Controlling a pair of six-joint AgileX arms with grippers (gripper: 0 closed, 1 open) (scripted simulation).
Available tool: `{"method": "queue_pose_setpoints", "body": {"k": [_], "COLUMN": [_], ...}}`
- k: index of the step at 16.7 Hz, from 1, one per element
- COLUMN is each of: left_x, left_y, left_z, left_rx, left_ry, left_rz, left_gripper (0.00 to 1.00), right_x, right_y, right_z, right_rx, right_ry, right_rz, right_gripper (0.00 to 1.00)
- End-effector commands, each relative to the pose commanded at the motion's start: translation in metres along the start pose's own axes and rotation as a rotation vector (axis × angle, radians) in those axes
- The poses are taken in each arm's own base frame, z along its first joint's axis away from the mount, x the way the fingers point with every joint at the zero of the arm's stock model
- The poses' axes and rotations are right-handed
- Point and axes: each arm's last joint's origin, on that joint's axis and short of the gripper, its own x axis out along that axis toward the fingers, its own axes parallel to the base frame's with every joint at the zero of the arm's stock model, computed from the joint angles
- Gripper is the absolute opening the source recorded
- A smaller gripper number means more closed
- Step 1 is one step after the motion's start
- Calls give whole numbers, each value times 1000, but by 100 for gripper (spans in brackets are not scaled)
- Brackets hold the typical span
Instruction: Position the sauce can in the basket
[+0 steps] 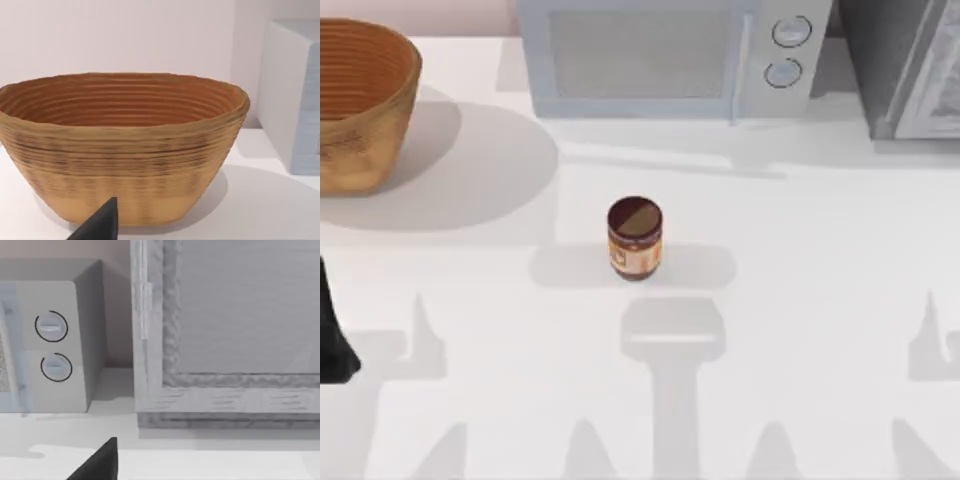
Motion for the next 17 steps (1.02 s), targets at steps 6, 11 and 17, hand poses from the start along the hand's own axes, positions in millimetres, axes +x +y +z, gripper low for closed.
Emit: {"method": "queue_pose_setpoints", "body": {"k": [6, 11, 17], "left_x": [4, 31, 112], "left_y": [-2, -8, -22], "left_z": [14, 52, 77], "left_rx": [2, 6, 9], "left_ry": [-16, -41, -49], "left_rz": [-53, -230, -559], "left_gripper": [100, 100, 100], "right_x": [0, 0, 0], "right_y": [0, 0, 0], "right_z": [0, 0, 0], "right_rx": [0, 0, 0], "right_ry": [0, 0, 0], "right_rz": [0, 0, 0], "right_gripper": [100, 100, 100]}}
